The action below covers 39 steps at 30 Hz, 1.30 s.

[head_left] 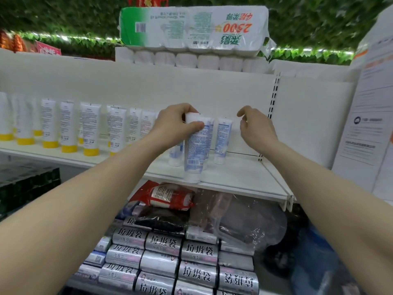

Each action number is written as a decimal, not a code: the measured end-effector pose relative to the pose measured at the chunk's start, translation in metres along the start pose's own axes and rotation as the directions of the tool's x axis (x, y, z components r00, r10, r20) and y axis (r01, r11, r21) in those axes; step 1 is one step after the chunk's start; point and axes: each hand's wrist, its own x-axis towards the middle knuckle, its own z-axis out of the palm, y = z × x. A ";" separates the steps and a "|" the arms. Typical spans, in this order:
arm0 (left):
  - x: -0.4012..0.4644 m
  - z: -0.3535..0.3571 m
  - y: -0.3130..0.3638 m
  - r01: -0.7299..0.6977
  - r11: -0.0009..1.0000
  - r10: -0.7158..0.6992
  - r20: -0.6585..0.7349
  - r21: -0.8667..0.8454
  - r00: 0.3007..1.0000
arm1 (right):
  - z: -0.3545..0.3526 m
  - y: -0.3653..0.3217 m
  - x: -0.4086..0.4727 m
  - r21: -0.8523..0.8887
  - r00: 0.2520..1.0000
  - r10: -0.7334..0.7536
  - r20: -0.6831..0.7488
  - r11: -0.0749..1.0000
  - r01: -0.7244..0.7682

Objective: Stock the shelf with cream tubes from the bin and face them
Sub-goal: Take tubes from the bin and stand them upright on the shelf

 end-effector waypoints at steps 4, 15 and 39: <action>0.014 0.021 0.024 -0.042 0.996 0.045 -0.038 0.080 0.998 | -0.024 0.004 -0.006 -0.013 0.998 -0.059 -0.001 0.998 0.059; 0.017 0.073 0.020 0.006 0.999 -0.004 -0.044 0.050 0.999 | -0.023 0.016 -0.022 0.264 0.990 -0.085 0.115 0.963 0.052; -0.044 0.074 -0.063 0.002 0.939 0.000 -0.005 0.344 1.000 | -0.001 -0.009 -0.005 0.043 1.000 0.005 0.019 0.999 -0.006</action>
